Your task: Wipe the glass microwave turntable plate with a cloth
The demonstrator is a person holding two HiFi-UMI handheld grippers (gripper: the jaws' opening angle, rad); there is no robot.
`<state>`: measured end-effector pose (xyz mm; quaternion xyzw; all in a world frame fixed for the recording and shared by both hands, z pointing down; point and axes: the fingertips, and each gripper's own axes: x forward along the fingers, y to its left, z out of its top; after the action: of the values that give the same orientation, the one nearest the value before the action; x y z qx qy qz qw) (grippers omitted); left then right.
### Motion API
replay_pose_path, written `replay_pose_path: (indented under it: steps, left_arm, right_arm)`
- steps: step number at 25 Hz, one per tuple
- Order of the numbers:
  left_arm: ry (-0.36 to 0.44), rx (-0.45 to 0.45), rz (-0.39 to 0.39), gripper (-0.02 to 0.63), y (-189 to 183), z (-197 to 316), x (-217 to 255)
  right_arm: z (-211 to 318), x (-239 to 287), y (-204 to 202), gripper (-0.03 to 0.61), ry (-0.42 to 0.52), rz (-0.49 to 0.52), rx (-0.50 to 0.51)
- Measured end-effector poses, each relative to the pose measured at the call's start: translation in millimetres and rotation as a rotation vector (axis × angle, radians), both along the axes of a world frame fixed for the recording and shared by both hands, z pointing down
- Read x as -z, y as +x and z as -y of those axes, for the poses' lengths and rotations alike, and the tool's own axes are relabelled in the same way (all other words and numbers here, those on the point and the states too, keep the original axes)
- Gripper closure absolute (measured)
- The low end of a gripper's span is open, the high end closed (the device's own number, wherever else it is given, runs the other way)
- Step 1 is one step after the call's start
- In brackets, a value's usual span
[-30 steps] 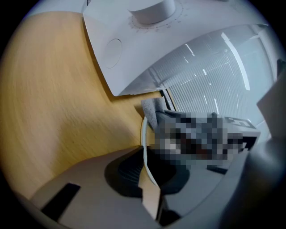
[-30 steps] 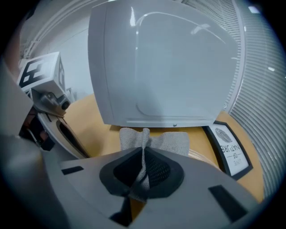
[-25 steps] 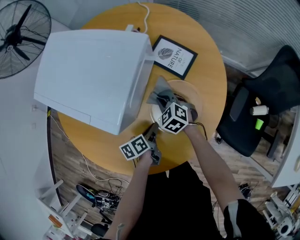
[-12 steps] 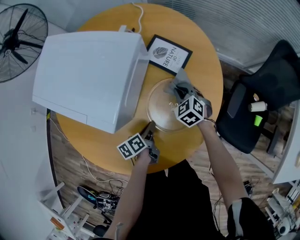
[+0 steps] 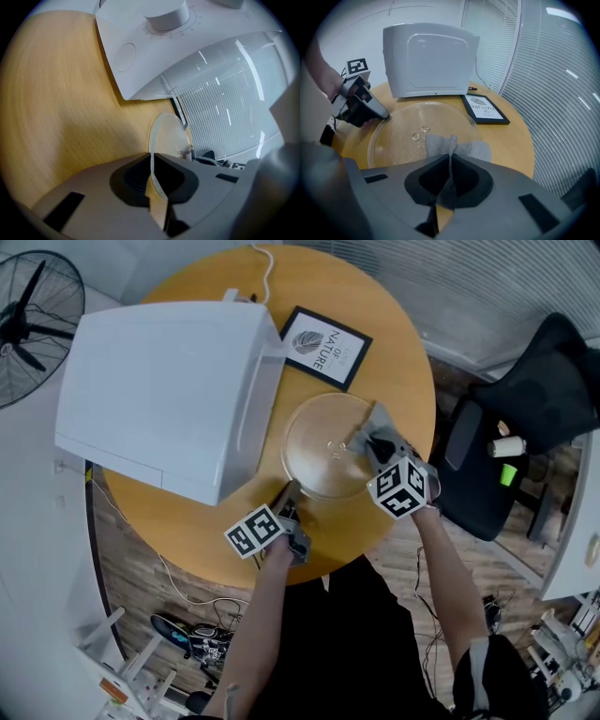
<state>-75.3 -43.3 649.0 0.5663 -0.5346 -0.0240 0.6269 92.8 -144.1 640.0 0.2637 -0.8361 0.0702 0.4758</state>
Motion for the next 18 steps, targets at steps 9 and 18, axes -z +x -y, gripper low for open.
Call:
replay_pose_path:
  steps: [9, 18]
  left_arm:
    - [0.003, -0.001, -0.002, 0.595, -0.3, 0.5, -0.2]
    - [0.012, -0.006, 0.009, 0.595, -0.2, 0.4, 0.3]
  right_arm:
    - [-88.8, -4.2, -33.3, 0.557, -0.16, 0.028, 0.167]
    - [-122.7, -4.6, -109.8, 0.557, -0.166, 0.119, 0.334]
